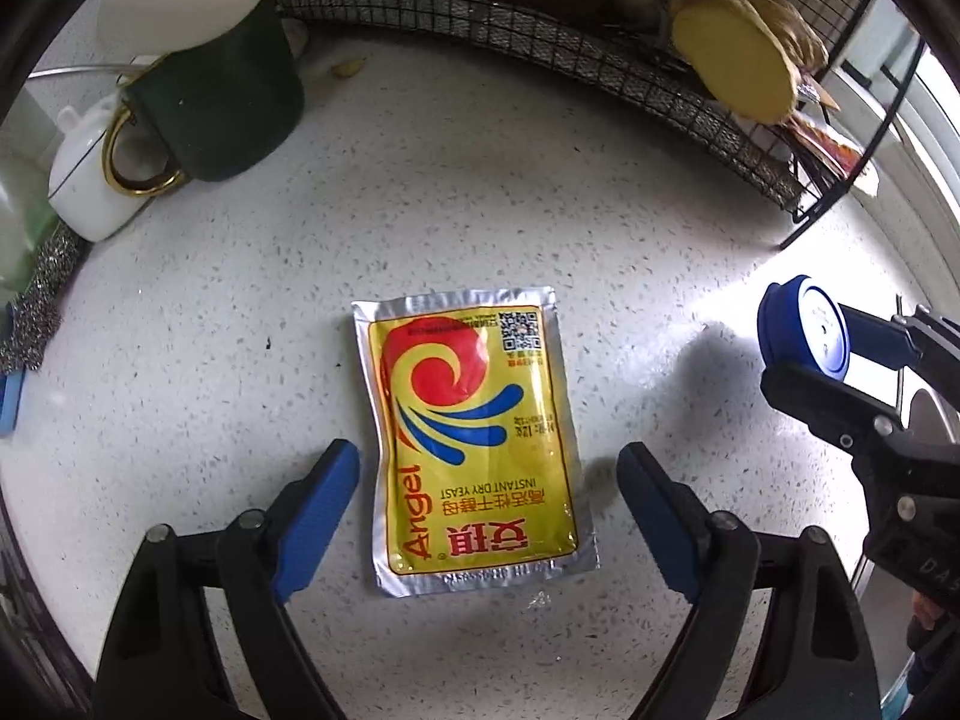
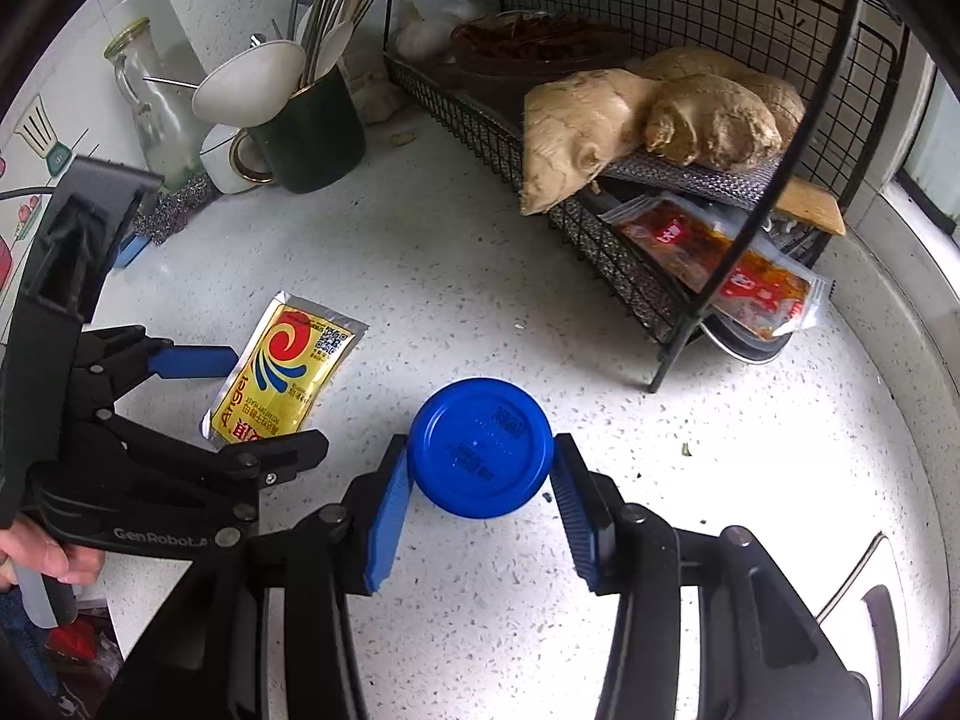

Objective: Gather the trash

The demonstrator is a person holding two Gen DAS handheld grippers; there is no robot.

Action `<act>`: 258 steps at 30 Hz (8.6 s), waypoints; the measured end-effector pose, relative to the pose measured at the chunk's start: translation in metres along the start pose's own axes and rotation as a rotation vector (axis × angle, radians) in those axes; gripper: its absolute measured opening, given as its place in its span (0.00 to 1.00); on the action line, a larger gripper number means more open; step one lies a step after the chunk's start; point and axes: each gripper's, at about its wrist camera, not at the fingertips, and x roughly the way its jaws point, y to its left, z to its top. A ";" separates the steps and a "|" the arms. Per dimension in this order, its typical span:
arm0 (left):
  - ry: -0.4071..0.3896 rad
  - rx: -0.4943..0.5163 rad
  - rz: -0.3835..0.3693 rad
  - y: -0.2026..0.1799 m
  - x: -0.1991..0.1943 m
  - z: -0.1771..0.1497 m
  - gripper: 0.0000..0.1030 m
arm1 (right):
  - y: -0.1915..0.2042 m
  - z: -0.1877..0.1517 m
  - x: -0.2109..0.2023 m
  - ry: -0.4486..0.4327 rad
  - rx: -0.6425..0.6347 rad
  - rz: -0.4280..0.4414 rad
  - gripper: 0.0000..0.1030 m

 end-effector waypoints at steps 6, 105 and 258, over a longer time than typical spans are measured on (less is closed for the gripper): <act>0.000 0.032 -0.026 -0.006 -0.010 -0.013 0.54 | 0.001 -0.004 0.004 0.010 0.006 -0.003 0.42; 0.182 -0.076 -0.216 0.061 0.123 -0.539 0.46 | 0.263 -0.372 0.168 0.266 -0.063 -0.060 0.42; -0.574 -0.100 0.015 -0.073 -0.447 -0.684 1.00 | 0.332 -0.423 -0.343 -0.337 -0.050 -0.179 0.99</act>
